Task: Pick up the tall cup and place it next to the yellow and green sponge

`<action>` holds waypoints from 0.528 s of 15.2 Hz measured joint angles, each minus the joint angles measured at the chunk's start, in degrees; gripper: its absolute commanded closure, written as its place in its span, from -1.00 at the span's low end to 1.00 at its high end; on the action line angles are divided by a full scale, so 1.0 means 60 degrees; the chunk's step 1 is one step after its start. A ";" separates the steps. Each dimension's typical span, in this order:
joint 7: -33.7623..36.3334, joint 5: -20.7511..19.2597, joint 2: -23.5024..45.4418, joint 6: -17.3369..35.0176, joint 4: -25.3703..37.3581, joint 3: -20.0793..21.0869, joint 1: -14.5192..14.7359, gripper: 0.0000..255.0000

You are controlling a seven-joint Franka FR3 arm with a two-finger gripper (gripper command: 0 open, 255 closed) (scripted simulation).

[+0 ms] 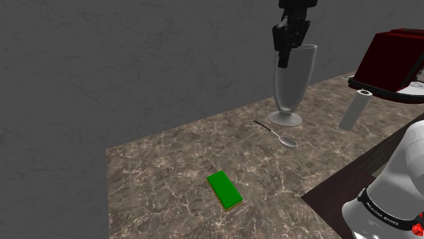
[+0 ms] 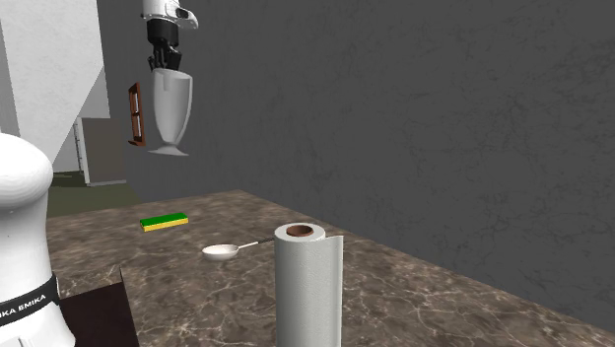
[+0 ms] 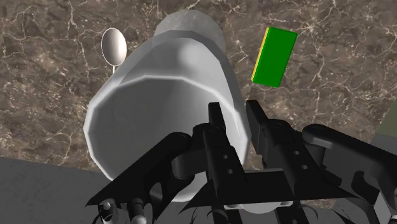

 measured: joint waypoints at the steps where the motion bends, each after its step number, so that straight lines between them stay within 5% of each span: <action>1: -0.0003 0.0006 -0.0023 0.0128 -0.0152 0.0006 0.0003 1.00; 8: -0.0039 0.0061 -0.0352 0.0989 -0.1340 0.0031 0.0037 1.00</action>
